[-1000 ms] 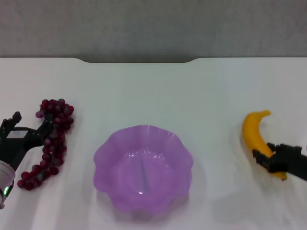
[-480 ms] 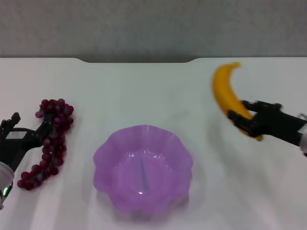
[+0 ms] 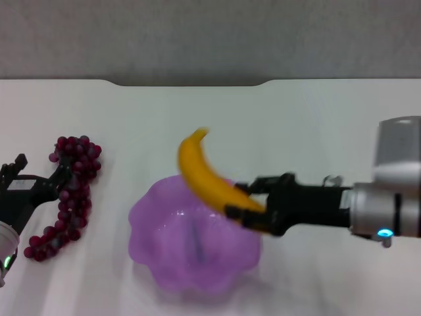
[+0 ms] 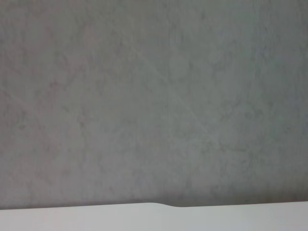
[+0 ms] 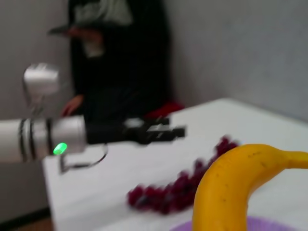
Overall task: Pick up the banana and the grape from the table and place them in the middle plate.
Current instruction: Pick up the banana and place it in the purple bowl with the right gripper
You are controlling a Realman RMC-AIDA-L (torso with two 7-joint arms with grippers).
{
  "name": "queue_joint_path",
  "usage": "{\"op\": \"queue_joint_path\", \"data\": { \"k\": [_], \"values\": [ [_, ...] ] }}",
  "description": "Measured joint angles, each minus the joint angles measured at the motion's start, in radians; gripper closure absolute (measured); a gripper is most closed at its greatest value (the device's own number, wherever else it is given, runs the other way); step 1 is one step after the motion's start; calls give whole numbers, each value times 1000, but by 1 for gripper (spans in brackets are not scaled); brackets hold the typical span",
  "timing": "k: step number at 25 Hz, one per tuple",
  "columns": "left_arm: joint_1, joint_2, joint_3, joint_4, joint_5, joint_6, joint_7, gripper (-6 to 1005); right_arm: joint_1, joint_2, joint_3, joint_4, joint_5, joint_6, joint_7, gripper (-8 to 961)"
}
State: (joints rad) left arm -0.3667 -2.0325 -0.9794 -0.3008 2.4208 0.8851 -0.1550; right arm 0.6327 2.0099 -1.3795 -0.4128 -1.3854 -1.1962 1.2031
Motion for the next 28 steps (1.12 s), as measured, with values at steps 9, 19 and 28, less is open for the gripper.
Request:
{"op": "queue_joint_path", "data": {
  "k": [9,19,28],
  "values": [
    [-2,0,0,-2,0,0,0,121,93,0,-260,9,-60,213,171,408],
    [-8,0,1,-6,1,0,0,122,145,3,-304,31,-116,328,192,398],
    [-12,0,1,-8,2,0,0,122,195,5,-310,31,-118,362,129,389]
  ]
}}
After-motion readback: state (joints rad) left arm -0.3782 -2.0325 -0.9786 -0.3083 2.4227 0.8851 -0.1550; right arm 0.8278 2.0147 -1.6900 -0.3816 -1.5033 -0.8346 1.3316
